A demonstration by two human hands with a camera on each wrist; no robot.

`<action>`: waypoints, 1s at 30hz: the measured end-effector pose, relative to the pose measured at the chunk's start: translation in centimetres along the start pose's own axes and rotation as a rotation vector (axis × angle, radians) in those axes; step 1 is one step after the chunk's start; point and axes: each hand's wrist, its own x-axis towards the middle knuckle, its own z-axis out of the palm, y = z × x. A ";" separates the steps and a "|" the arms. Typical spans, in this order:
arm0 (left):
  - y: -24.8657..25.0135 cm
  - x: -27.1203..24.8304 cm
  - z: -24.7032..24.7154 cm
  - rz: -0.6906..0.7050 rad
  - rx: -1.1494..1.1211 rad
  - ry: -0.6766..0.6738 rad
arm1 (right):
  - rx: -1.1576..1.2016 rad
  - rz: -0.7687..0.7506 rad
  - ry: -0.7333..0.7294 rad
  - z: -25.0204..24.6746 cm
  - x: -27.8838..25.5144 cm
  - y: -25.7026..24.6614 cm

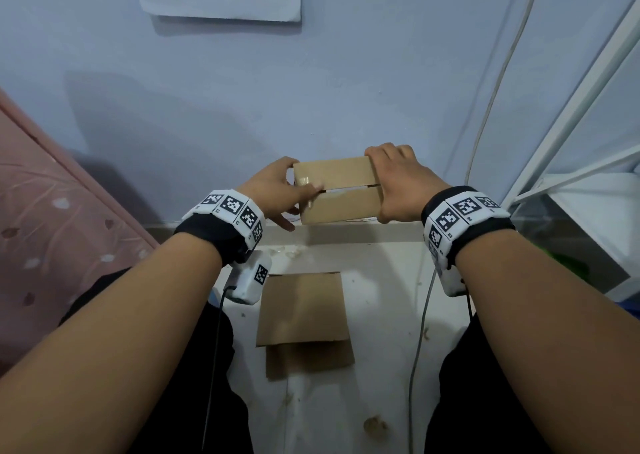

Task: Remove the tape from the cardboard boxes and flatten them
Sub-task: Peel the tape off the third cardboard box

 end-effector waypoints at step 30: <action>-0.3 -0.5 -1.3 0.099 -0.072 -0.056 | -0.023 0.018 -0.050 1.8 0.4 0.3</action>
